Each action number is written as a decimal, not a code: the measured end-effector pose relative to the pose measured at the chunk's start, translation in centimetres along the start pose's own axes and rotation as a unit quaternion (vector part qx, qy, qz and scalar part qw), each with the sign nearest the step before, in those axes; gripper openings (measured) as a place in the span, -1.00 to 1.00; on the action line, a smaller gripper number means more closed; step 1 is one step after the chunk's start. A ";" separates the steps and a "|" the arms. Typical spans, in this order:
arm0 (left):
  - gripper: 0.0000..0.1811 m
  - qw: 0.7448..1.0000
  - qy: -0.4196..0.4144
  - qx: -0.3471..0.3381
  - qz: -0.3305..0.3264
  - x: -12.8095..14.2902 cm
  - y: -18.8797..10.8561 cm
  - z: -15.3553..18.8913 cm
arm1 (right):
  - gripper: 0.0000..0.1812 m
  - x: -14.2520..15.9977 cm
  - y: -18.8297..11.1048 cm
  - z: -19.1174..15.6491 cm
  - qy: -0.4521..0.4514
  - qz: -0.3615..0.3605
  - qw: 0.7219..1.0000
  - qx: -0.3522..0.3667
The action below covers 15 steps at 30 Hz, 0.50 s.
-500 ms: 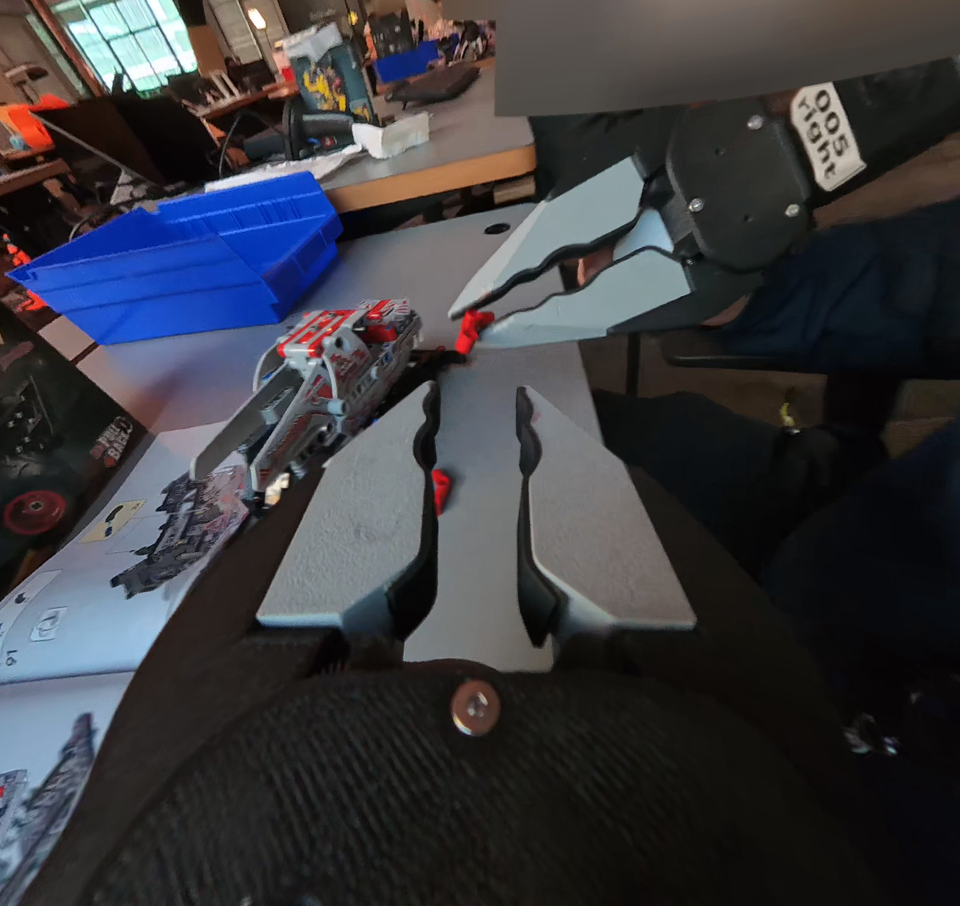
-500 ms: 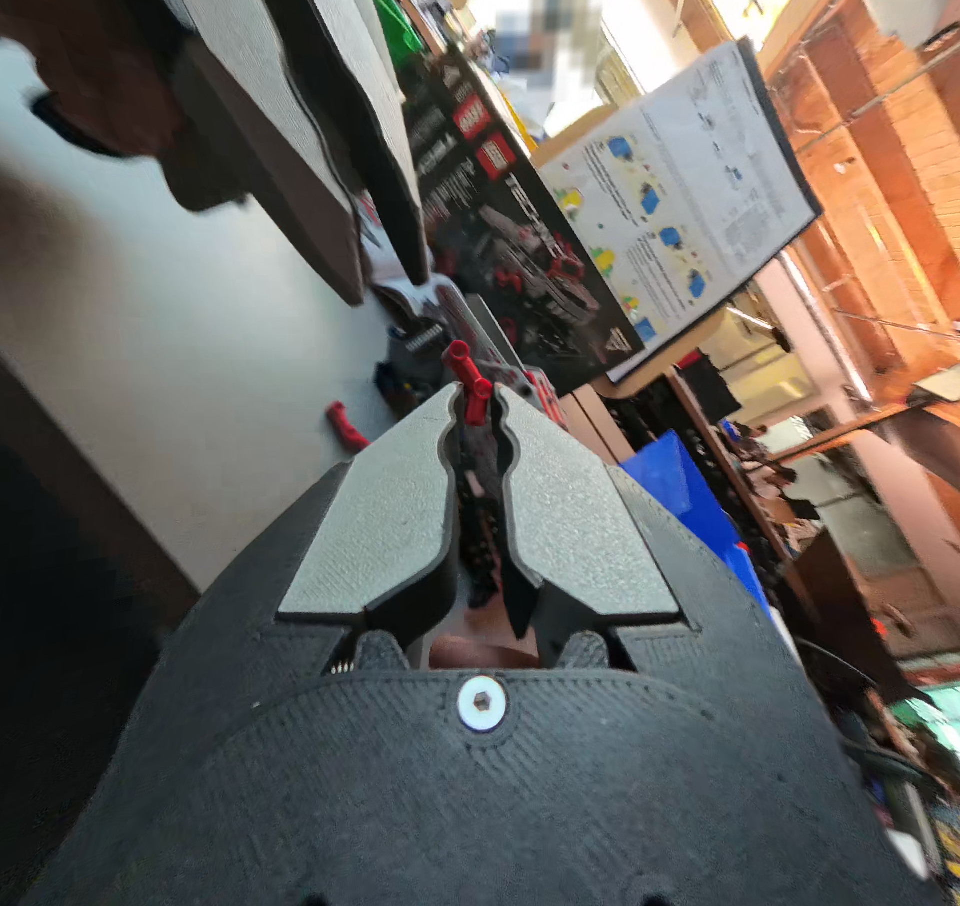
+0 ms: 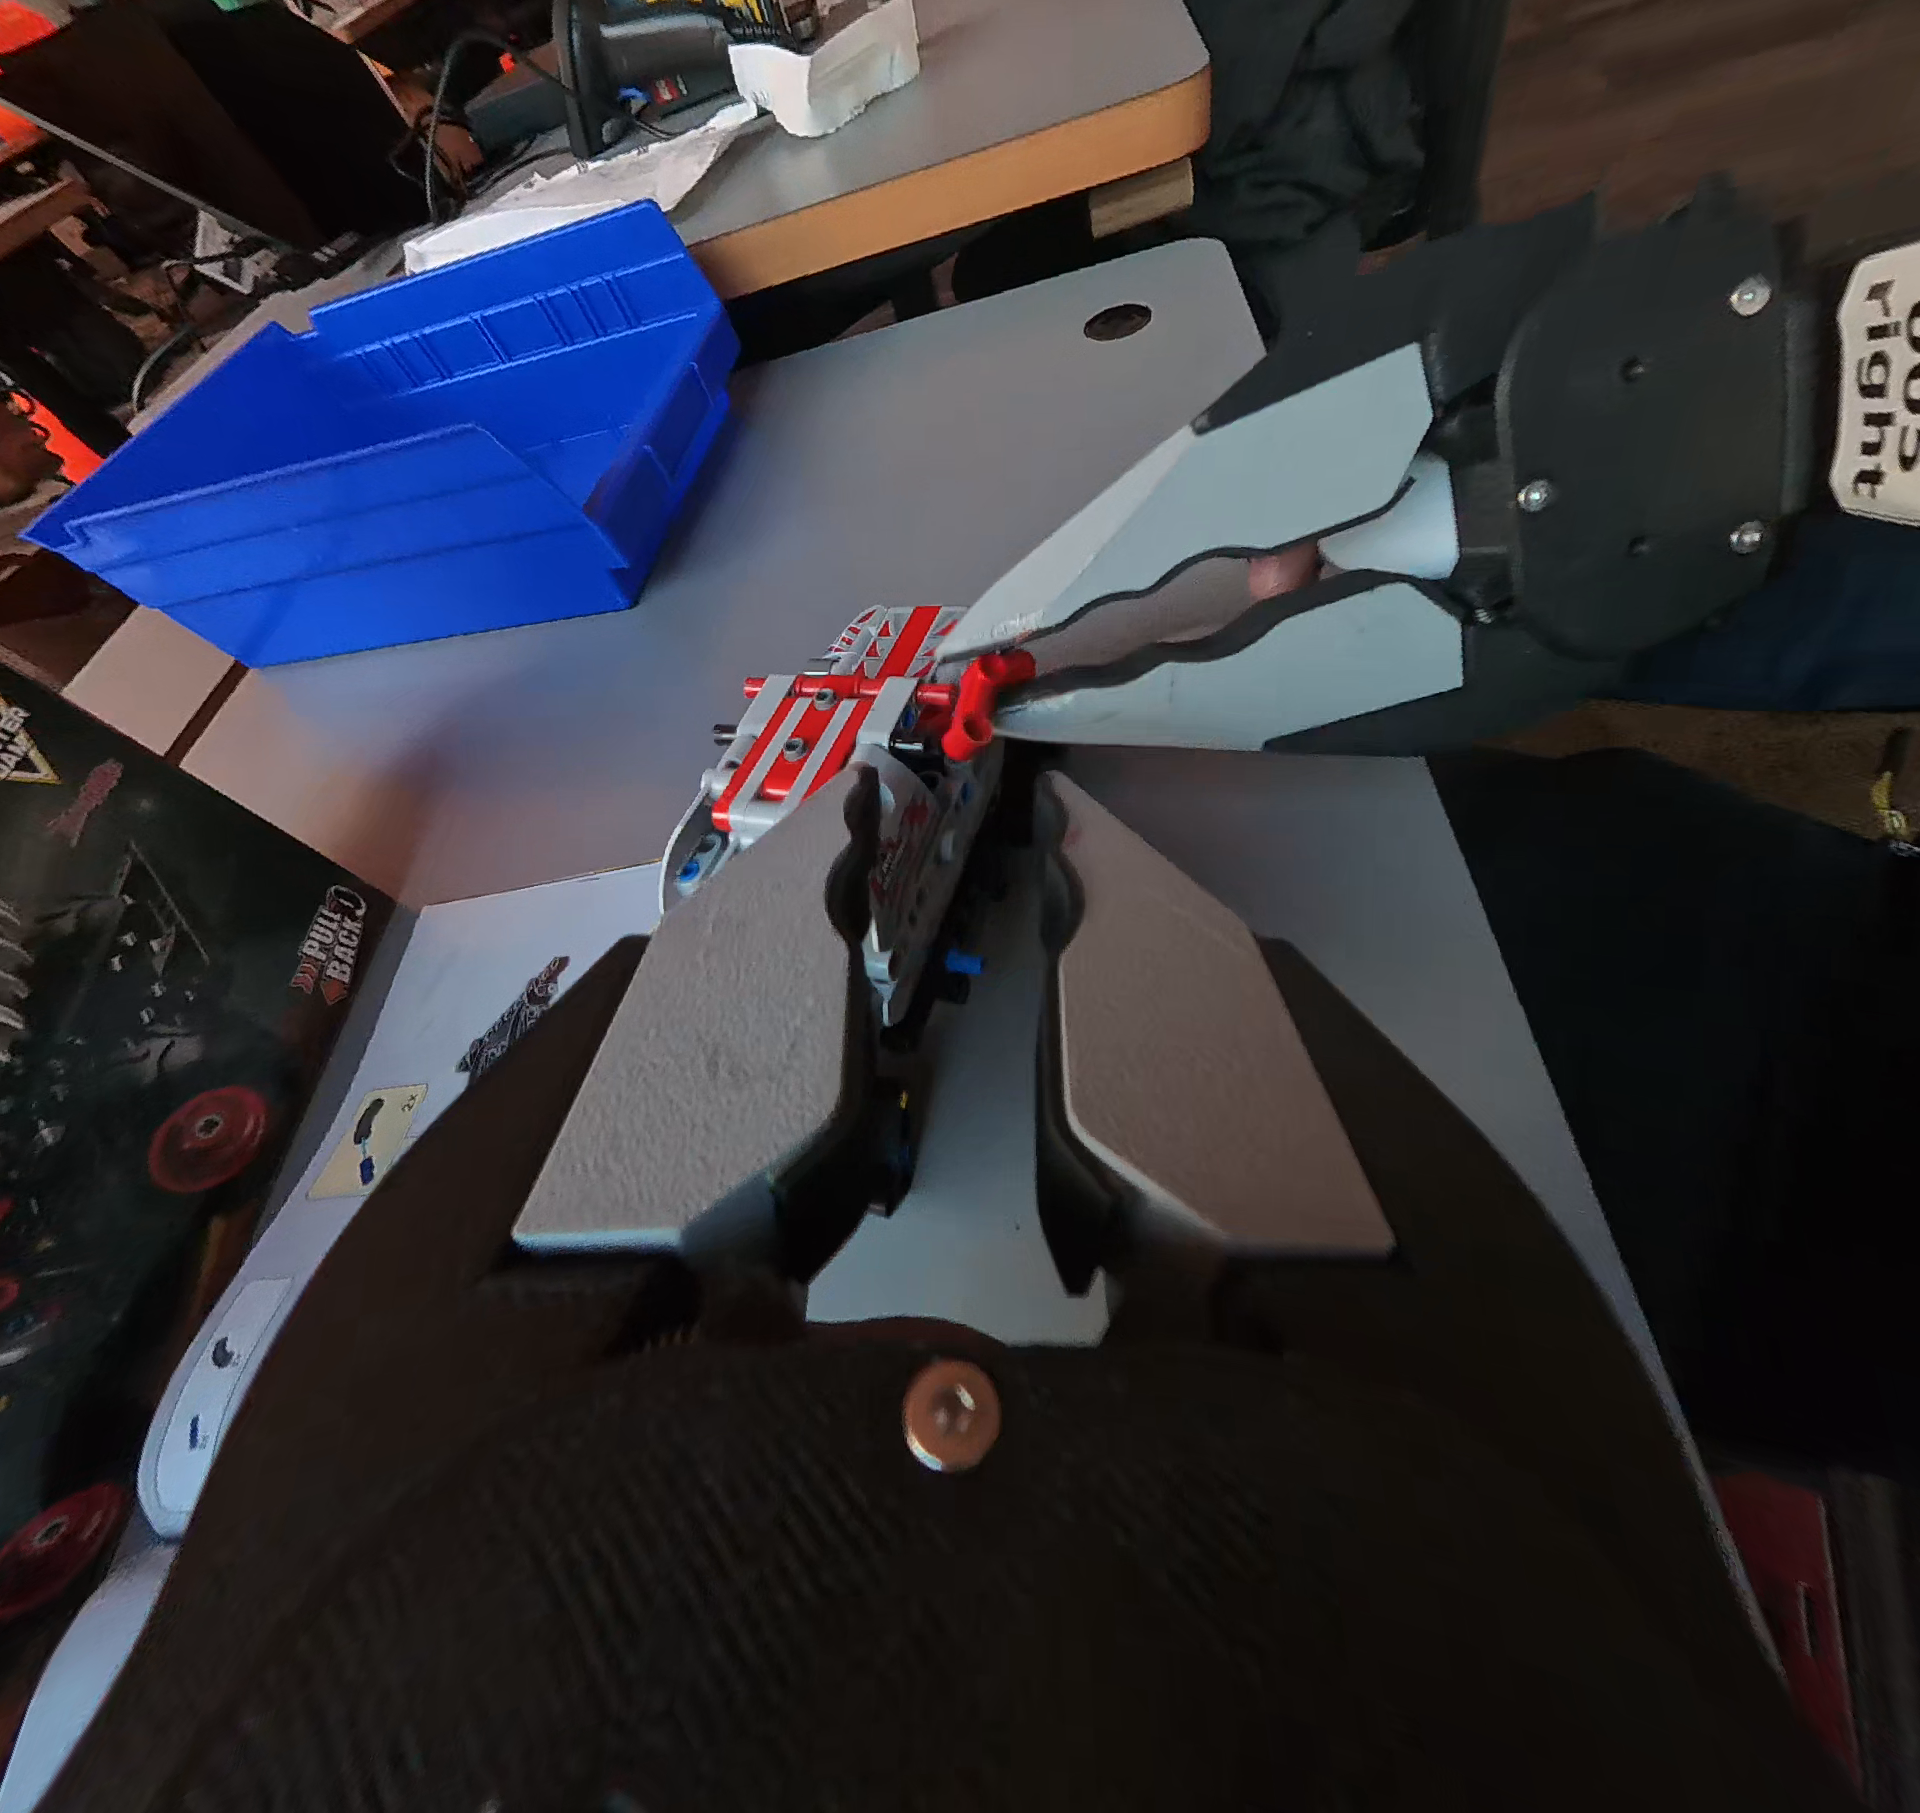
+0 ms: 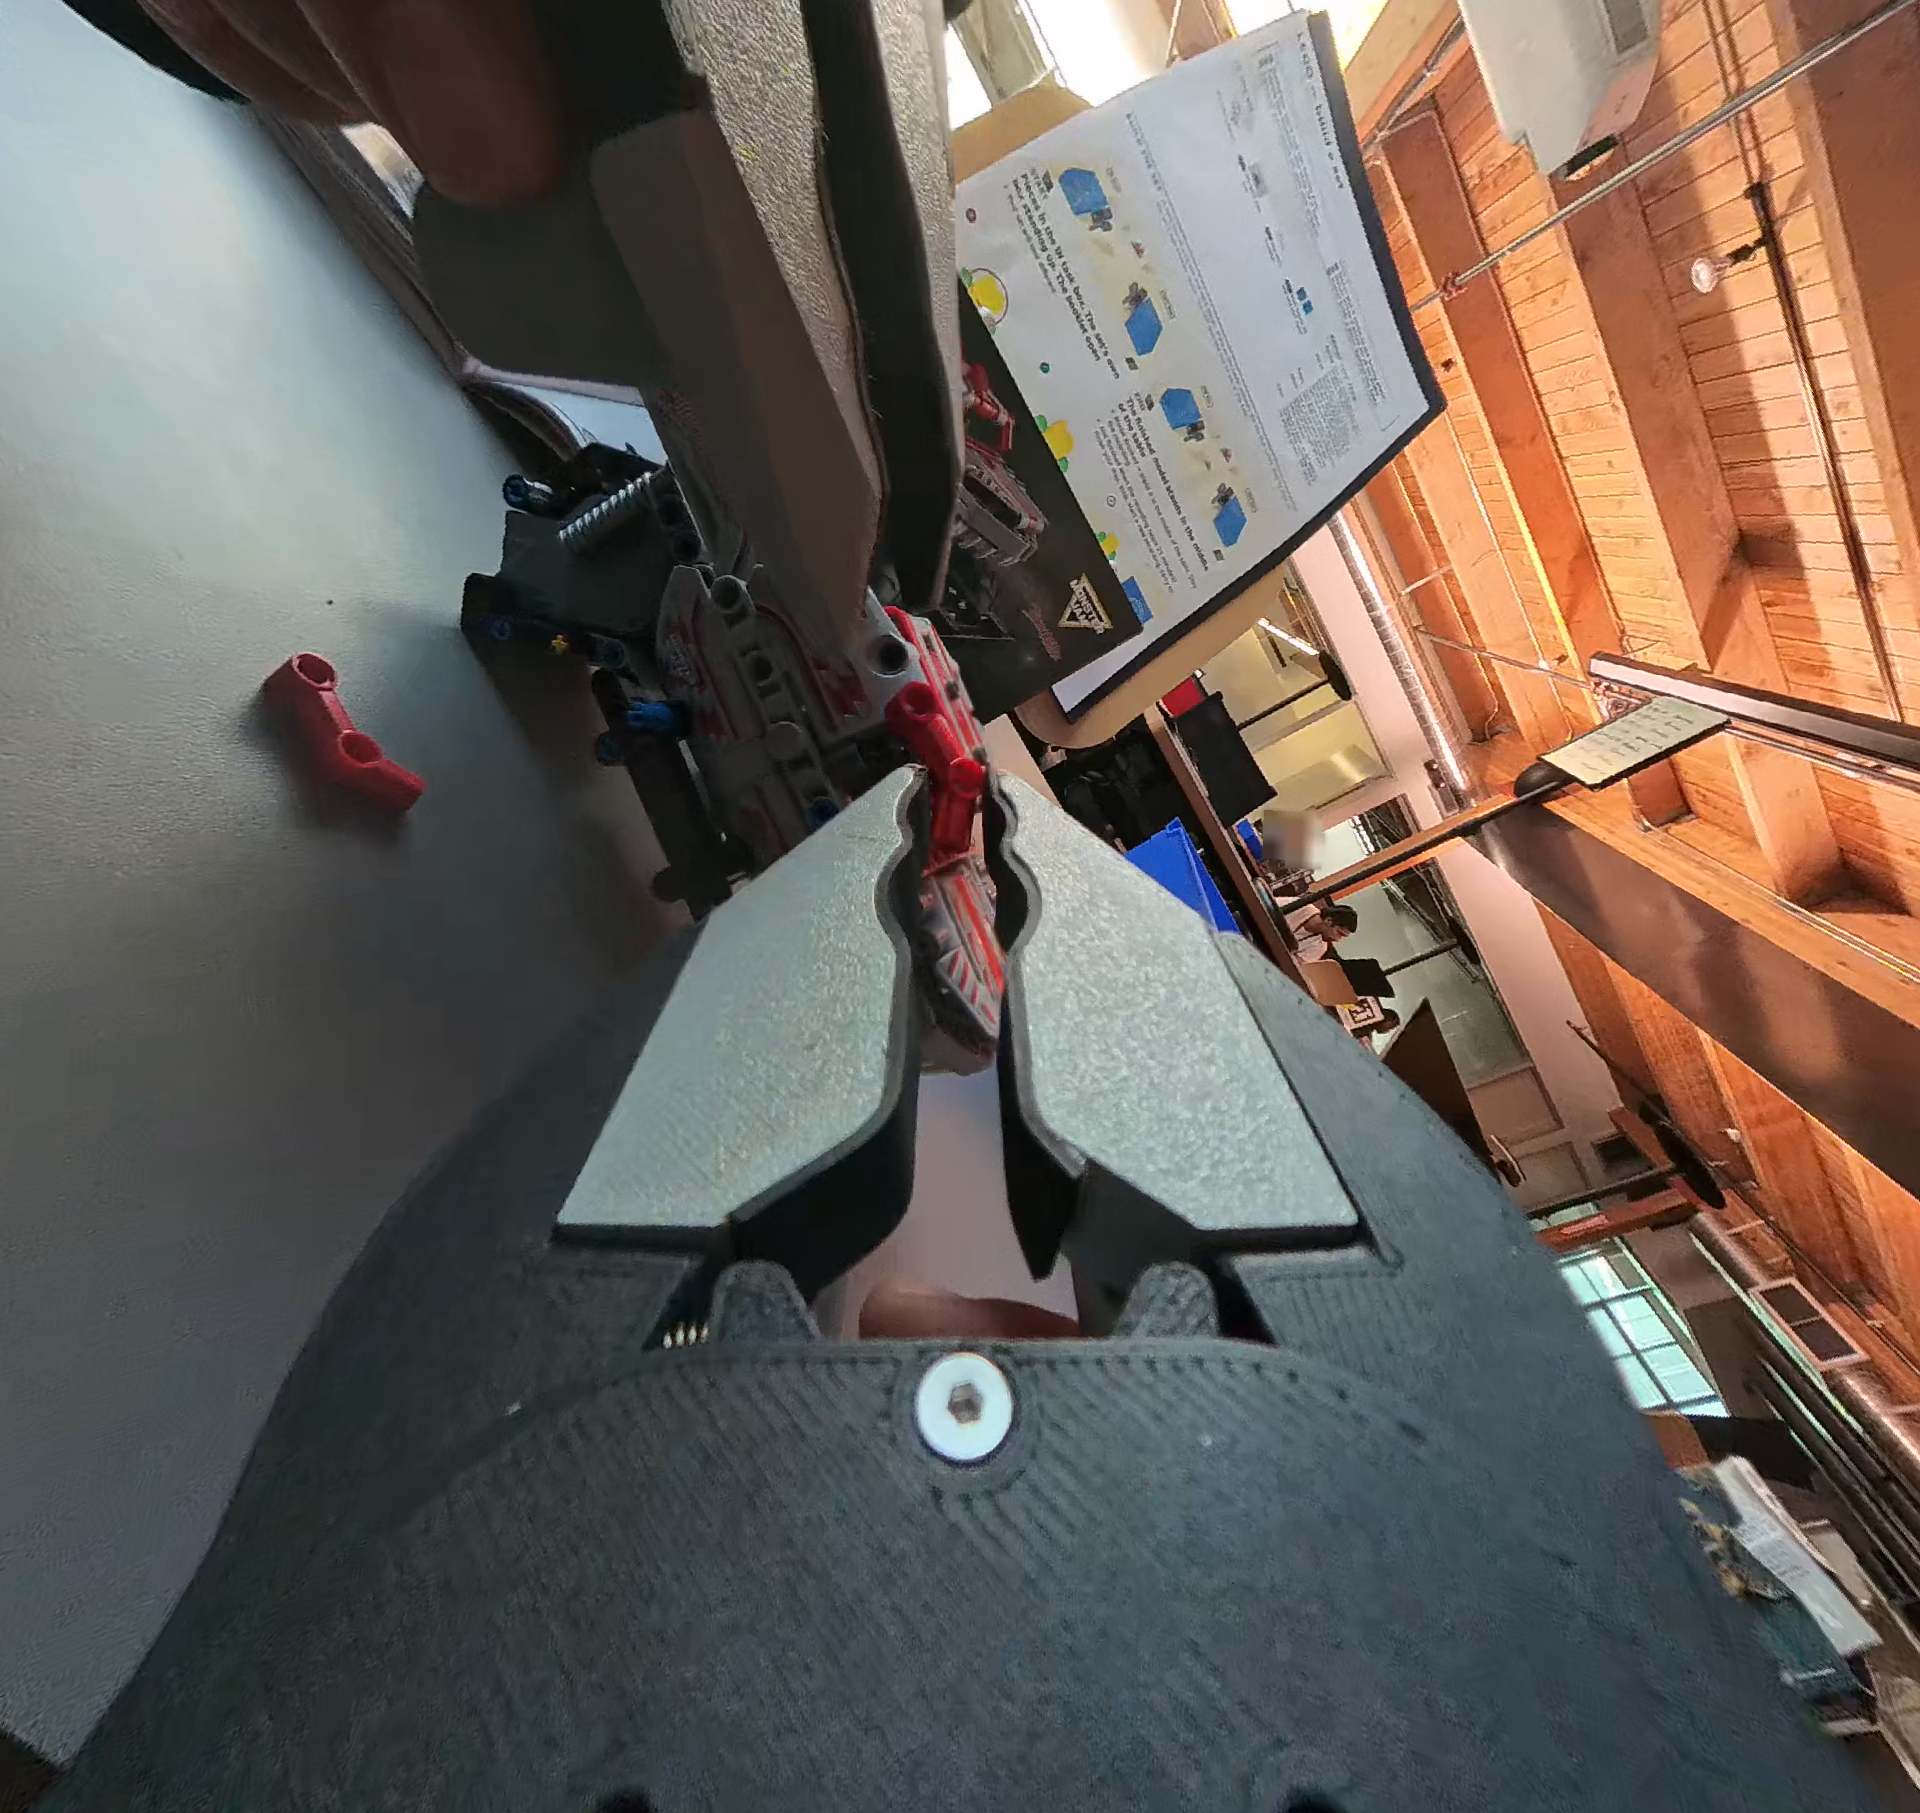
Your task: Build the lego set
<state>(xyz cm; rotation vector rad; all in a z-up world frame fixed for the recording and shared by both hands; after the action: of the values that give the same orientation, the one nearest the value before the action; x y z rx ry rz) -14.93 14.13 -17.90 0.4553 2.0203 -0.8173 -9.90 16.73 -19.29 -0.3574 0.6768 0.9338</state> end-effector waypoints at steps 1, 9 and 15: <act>-0.71 1.000 0.000 -0.002 0.001 0.0 0.1 -0.1 | -0.93 0.0 0.1 -0.1 0.003 0.002 1.000 0.000; -0.78 0.998 -0.031 -0.019 0.049 -0.1 0.1 -0.5 | -0.93 0.4 0.3 0.0 0.035 0.019 0.999 0.002; -0.81 0.995 -0.081 0.000 0.062 0.1 0.3 0.3 | -0.93 0.4 0.1 0.1 0.032 0.023 0.999 0.008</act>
<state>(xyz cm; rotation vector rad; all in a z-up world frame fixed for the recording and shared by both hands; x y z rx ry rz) -14.63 14.09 -18.24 0.4936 1.8233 -0.7542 -9.78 17.11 -19.50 -0.3605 0.7527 0.9635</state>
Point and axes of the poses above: each gripper's, where its closed fingertips meet, y out along the fingers, x out of its underside, z = x × y across the jaws, the point moved 3 cm from there along -y, back along the fingers, and after that the axes turned 9 degrees about y, right-handed, at the moved point
